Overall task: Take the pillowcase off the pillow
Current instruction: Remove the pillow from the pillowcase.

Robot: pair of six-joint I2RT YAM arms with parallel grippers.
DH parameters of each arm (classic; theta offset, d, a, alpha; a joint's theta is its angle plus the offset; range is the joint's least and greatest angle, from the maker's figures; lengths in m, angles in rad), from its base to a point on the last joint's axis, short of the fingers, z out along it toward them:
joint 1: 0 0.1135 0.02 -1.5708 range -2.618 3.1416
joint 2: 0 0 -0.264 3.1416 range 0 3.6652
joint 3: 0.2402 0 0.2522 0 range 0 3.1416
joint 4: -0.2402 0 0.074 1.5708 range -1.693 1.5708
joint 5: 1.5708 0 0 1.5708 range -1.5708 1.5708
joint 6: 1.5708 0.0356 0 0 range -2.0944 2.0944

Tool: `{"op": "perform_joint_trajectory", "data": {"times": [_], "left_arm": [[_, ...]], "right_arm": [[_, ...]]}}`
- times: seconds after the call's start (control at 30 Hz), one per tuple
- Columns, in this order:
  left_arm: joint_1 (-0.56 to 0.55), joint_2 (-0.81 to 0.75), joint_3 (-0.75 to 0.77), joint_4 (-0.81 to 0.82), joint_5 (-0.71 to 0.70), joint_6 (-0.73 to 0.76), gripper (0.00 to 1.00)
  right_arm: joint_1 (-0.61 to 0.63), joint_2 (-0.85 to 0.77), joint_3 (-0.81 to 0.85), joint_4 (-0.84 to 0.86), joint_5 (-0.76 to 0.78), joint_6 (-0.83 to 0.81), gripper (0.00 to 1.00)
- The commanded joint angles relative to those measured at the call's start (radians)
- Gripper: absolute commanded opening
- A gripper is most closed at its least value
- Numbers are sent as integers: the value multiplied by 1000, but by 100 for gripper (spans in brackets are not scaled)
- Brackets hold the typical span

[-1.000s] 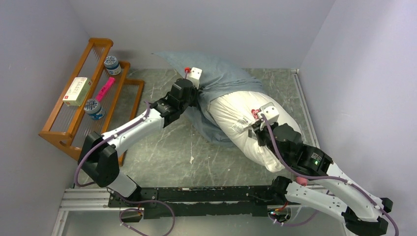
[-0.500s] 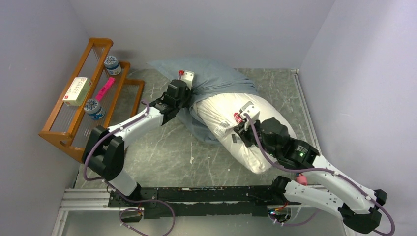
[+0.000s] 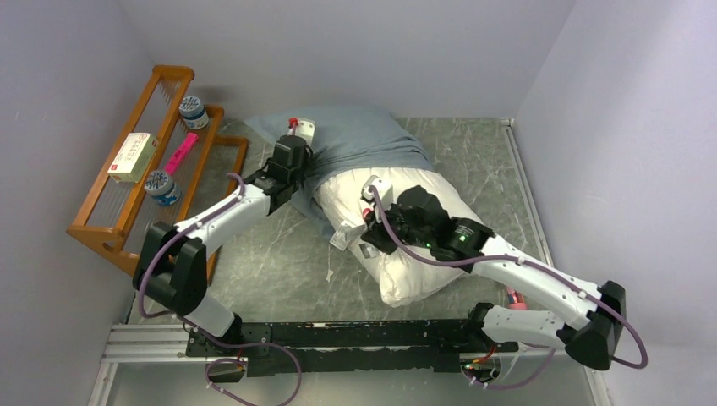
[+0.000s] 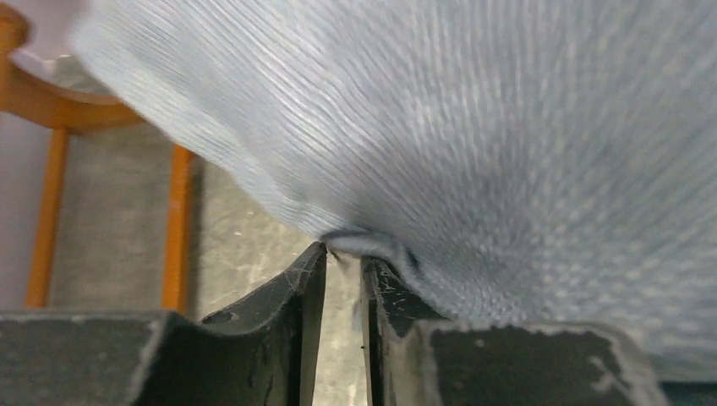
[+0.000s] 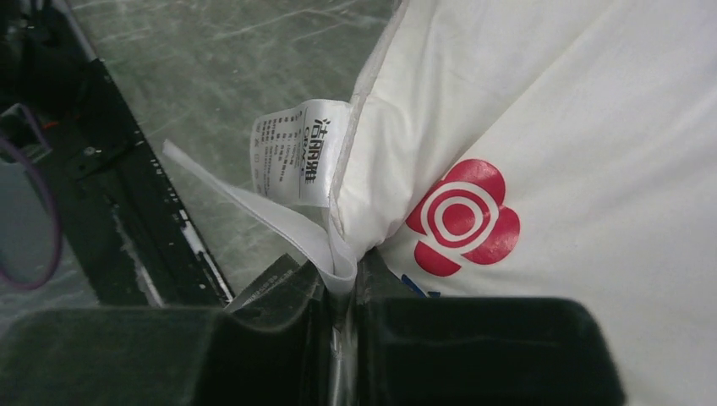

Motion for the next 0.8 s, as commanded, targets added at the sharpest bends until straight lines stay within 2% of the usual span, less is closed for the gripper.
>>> {"op": "perform_joint_trajectory", "data": {"times": [0.0, 0.1, 0.23, 0.3, 0.47, 0.67, 0.77], "left_arm": [[28, -124, 11, 88, -97, 25, 32], [28, -157, 13, 79, -83, 15, 40], [28, -213, 8, 85, -70, 19, 55], [28, -242, 6, 83, -49, 24, 66], [27, -302, -7, 87, 20, 36, 85], [23, -363, -38, 106, 129, 50, 96], [16, -395, -52, 117, 193, 59, 96]], "right_arm": [[2, 76, 111, 55, -166, 25, 18], [1, 122, 166, 30, -174, 31, 25], [2, 155, 234, -11, -178, 24, 45], [2, 165, 267, -34, -177, 15, 54], [-4, 189, 364, -112, -131, -12, 67], [-67, 204, 419, -167, 4, -14, 78], [-132, 185, 403, -163, 42, 5, 89]]}}
